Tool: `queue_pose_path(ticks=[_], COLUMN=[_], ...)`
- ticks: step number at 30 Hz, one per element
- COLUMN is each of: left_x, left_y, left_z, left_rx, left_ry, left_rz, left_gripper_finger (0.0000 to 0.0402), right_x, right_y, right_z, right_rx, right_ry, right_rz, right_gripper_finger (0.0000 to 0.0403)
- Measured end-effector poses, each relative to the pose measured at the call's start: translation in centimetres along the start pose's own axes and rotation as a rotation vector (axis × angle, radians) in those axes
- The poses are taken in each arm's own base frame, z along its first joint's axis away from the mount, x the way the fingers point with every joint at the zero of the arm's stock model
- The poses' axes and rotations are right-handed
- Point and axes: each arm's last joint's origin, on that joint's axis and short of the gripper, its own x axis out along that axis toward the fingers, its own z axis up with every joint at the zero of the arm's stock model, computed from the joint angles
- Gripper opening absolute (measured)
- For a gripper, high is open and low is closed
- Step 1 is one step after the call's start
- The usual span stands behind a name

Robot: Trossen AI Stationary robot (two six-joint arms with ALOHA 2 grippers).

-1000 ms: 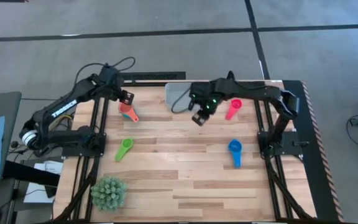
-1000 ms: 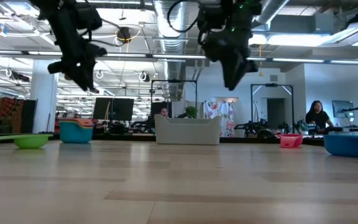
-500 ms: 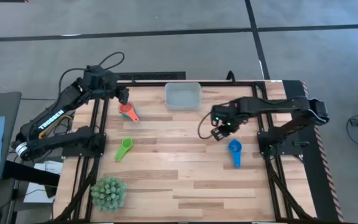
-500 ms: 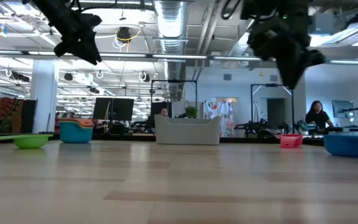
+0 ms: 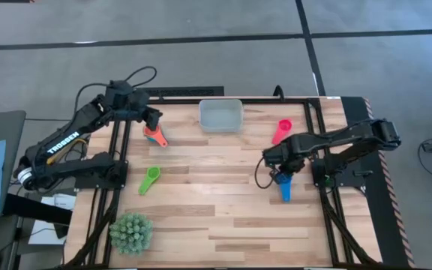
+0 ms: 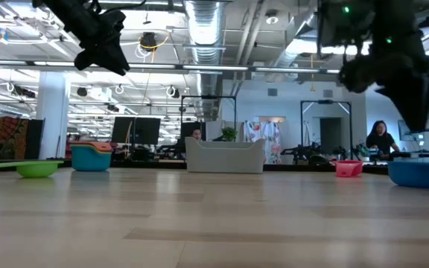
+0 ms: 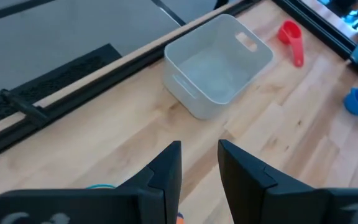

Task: Nest measuring cups in basket
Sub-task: Stack the blue measuring cup on the orange measuring cup

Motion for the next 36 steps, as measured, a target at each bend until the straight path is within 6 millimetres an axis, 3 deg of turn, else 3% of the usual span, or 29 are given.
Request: queue_pose_path(ticks=[8, 14, 19, 23, 30, 36], left_x=[0.1, 0.1, 0.1, 0.1, 0.1, 0.4], left_y=[-0.6, -1.0, -1.3, -1.7, -2.8, -4.4], left_z=[-0.1, -0.2, -0.3, -0.4, -0.7, -0.9], left_rx=[-0.024, -0.06, -0.099, -0.123, -0.149, -0.138], left_ry=[-0.007, -0.008, -0.002, 0.001, -0.005, 0.004], left_rz=[0.006, 0.003, -0.009, -0.017, -0.006, -0.094], left_gripper_finger=[0.0092, 0.0092, 0.0092, 0.0092, 0.0092, 0.0091], right_x=[2.5, 5.4, 5.8, 5.6, 5.1, 4.3], right_y=[-0.8, -1.5, -1.5, -0.9, 1.2, 2.8], right_z=[0.0, 0.5, 0.9, 1.6, 4.2, 6.6], right_rx=[0.064, 0.103, 0.105, 0.093, 0.114, 0.149], right_ry=[0.003, 0.006, -0.017, -0.094, -0.354, -0.492], right_rz=[-0.003, 0.047, 0.074, 0.144, 0.331, 0.5], right_gripper_finger=[0.012, 0.0184, 0.021, 0.017, 0.0022, 0.0024])
